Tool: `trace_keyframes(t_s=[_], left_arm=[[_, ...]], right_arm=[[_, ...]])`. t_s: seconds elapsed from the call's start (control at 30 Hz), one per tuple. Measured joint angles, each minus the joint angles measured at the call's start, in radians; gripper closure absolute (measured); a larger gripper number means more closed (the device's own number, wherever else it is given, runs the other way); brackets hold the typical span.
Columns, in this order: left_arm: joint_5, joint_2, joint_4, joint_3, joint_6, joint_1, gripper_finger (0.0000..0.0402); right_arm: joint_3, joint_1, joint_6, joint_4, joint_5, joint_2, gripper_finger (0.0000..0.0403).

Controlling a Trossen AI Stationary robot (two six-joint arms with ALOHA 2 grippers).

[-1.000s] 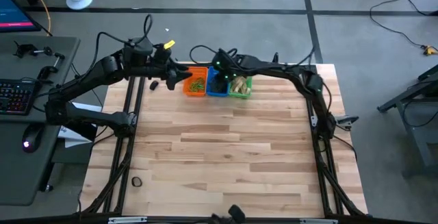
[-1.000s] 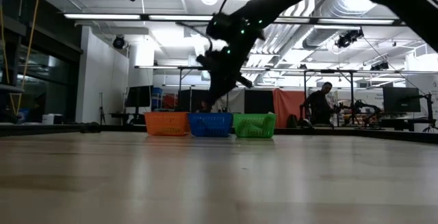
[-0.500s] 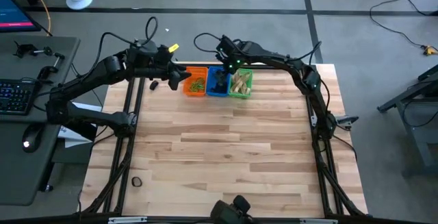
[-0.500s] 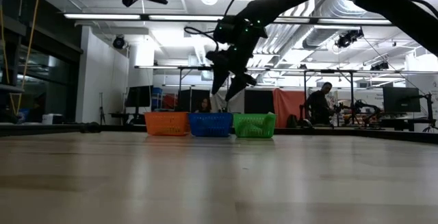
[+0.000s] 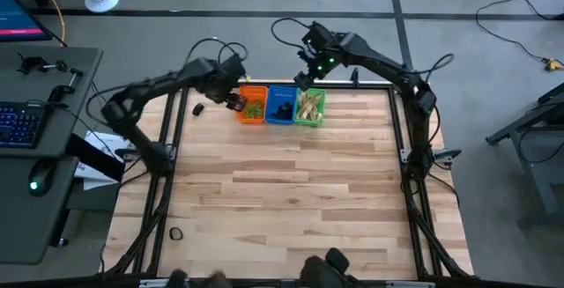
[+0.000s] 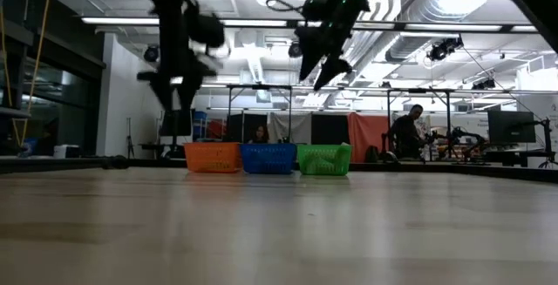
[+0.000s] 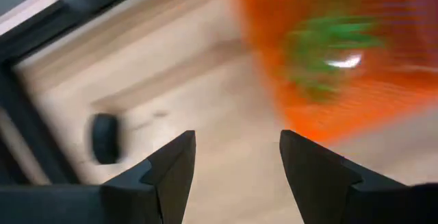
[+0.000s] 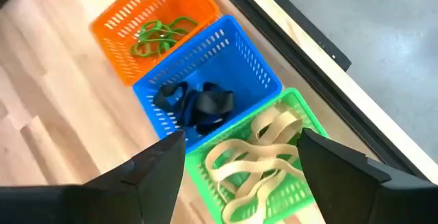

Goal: Sort rubber bands into baskets
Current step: Put the black rubber band into the blue bin

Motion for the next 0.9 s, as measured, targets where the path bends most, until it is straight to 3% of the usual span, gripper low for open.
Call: trace_keyframes(t_s=[0.2,0.4,0.63,0.9], left_arm=[[-0.058,0.148,-0.031,0.000,0.074,0.181,0.0195],[-0.131,0.223,-0.132,0.000,0.116,0.289,0.0195],[-0.146,0.301,-0.217,0.001,0.122,0.341,0.0195],[-0.132,0.370,-0.174,0.001,0.137,0.345,0.0195]], right_arm=[[0.000,0.033,0.000,-0.010,0.002,-0.072,0.0133],[-0.001,0.080,-0.010,0.001,0.002,-0.079,0.0133],[-0.001,0.119,-0.044,0.001,0.004,-0.081,0.0133],[-0.001,0.132,-0.043,-0.001,0.008,-0.081,0.0133]])
